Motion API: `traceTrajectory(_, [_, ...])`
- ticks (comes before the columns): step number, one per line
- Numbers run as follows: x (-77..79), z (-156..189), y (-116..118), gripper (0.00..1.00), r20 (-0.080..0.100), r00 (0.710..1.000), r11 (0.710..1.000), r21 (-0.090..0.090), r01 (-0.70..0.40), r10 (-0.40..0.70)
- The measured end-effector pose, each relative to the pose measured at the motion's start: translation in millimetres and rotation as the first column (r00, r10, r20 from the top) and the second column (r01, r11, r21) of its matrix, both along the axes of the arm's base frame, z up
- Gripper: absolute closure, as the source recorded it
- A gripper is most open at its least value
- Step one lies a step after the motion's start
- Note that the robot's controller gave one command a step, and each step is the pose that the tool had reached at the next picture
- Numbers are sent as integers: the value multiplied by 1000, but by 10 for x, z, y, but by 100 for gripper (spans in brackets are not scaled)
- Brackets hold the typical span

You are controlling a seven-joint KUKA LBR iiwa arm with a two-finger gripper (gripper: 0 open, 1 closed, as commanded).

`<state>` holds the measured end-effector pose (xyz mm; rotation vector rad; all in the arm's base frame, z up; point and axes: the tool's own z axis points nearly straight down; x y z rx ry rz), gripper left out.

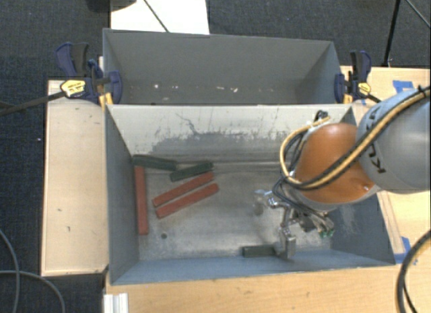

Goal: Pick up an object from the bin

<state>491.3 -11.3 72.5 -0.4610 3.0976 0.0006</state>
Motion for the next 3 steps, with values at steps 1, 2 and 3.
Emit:
traceTrajectory(1, [-10,270,317,0,-10,1000,1000,-3,15,-15])
traceTrajectory(2, [502,236,813,0,-6,996,996,-1,-84,84])
traceTrajectory(3, [514,196,894,0,-2,993,993,0,-117,117])
